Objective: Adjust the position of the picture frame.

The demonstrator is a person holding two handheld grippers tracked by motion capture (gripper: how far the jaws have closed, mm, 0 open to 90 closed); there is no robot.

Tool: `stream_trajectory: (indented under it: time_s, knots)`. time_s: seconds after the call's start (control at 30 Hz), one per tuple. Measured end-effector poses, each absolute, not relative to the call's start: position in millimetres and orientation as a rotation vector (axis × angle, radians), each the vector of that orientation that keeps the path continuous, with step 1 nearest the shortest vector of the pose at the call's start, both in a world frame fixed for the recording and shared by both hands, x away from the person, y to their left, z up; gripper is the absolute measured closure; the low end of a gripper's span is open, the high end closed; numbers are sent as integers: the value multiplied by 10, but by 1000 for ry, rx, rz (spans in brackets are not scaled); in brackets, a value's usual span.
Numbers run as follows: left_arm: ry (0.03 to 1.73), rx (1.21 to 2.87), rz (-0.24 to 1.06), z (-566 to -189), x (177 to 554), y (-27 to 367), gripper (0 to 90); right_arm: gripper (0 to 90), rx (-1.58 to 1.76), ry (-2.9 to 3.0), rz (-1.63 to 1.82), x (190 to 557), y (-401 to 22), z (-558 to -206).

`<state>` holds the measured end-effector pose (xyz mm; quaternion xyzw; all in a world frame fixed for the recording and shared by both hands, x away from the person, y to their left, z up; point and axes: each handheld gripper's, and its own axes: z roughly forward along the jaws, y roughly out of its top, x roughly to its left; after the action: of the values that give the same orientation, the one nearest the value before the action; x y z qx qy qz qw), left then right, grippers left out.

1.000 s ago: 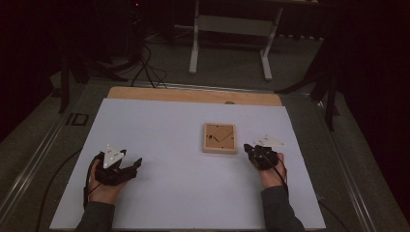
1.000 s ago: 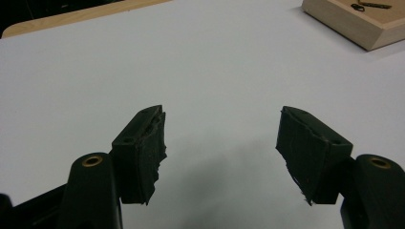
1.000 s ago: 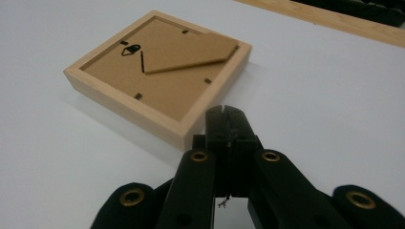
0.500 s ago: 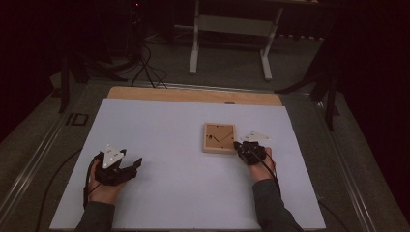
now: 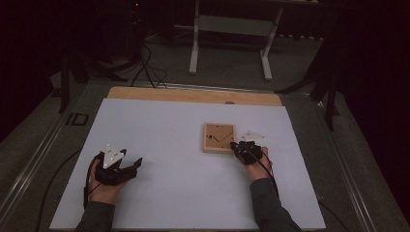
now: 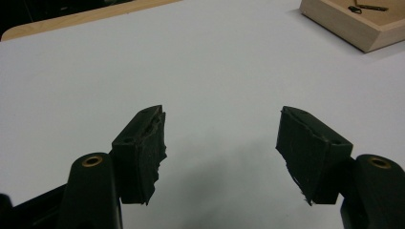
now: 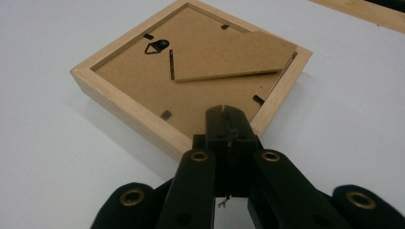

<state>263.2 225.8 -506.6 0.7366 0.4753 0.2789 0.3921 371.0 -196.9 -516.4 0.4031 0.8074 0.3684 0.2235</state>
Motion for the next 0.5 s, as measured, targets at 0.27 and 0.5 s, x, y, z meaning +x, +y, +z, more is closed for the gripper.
stream_trajectory:
  time_s: [0.27, 0.5]
  knots:
    - [1206, 1870, 708, -5065, 2633, 2261, 336, 899, 1121, 2234, 1014, 3723, -1958, -5164]
    - [1205, 1870, 708, -5068, 2635, 2254, 336, 899, 1111, 2241, 1010, 3693, -1941, -5162]
